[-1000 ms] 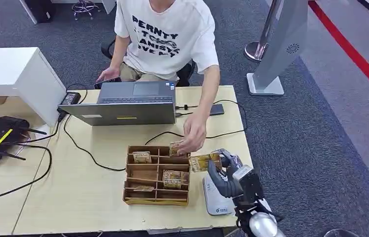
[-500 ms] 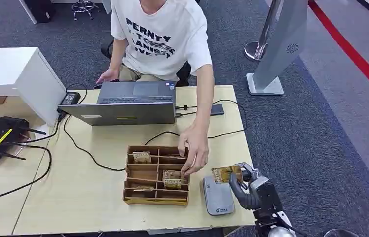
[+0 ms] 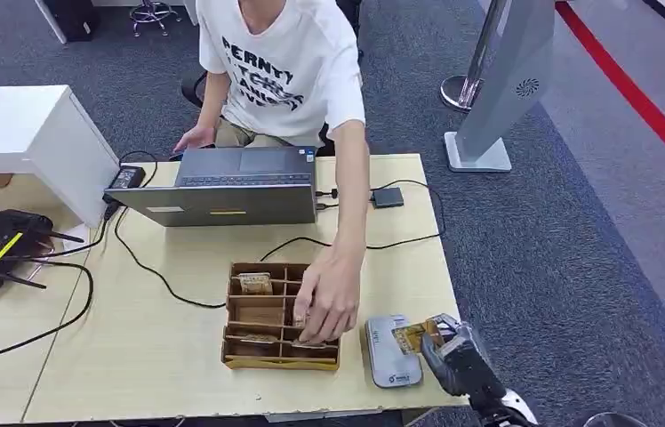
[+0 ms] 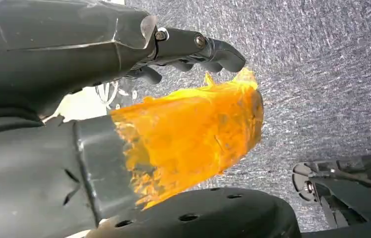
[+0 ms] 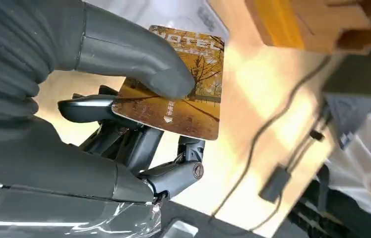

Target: Pass the card to the sensor for recognition and then transmit it.

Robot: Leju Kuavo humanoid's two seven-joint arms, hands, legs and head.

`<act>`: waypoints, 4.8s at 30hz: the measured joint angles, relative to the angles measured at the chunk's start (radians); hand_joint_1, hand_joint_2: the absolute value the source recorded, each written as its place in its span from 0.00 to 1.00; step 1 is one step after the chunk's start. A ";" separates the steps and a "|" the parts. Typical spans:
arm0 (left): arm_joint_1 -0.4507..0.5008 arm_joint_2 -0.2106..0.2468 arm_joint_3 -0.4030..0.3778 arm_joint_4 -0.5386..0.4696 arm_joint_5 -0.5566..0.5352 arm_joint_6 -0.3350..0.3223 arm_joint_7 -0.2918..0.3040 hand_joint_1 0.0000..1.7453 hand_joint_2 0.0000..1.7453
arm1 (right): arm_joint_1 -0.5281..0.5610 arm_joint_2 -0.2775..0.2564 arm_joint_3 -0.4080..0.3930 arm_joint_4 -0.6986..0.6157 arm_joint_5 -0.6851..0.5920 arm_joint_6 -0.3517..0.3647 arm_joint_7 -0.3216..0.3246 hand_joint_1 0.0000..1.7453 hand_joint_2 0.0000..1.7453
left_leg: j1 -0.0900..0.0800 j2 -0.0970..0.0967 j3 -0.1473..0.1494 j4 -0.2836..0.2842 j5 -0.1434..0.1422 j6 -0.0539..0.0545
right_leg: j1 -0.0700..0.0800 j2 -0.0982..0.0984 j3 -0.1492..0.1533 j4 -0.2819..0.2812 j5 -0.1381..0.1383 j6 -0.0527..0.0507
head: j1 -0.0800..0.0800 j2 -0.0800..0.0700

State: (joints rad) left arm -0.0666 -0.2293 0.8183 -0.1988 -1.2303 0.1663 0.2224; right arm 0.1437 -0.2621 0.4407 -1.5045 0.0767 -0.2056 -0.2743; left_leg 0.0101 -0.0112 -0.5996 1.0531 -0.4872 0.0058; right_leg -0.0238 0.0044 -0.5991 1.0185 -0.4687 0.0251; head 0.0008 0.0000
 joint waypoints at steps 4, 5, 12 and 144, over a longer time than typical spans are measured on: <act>0.000 0.000 0.000 0.000 -0.003 0.000 0.000 0.00 0.00 | -0.006 -0.015 0.031 0.021 0.008 0.007 0.011 1.00 1.00 | 0.000 0.000 0.000 0.000 0.000 0.000 | 0.000 0.000 0.000 0.000 0.000 0.000 | 0.000 0.000; 0.000 0.000 0.000 0.000 -0.003 0.000 0.001 0.00 0.00 | -0.009 -0.018 0.040 0.025 0.010 0.010 0.012 1.00 1.00 | 0.000 0.000 0.000 0.000 0.000 0.000 | 0.000 0.000 0.000 0.000 0.000 0.000 | 0.000 0.000; 0.000 0.000 0.000 0.000 -0.007 -0.005 0.001 0.00 0.00 | -0.040 -0.020 0.101 0.047 0.013 0.024 0.013 1.00 1.00 | 0.000 0.000 0.000 0.000 0.000 0.000 | 0.000 0.000 0.000 0.000 0.000 0.000 | 0.000 0.000; 0.000 -0.001 0.000 0.000 -0.013 -0.047 -0.002 0.00 0.00 | -0.150 -0.064 0.245 0.076 0.631 -0.057 0.265 1.00 1.00 | 0.000 0.000 0.002 0.000 0.000 0.000 | 0.000 0.000 0.002 0.000 0.000 0.000 | 0.000 0.000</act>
State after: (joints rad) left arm -0.0671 -0.2300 0.8182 -0.1984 -1.2436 0.1194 0.2201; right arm -0.0063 -0.3262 0.6855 -1.4286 0.7080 -0.2628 -0.0096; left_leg 0.0101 -0.0110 -0.5977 1.0531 -0.4871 0.0059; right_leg -0.0239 0.0046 -0.5975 1.0184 -0.4686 0.0252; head 0.0008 0.0000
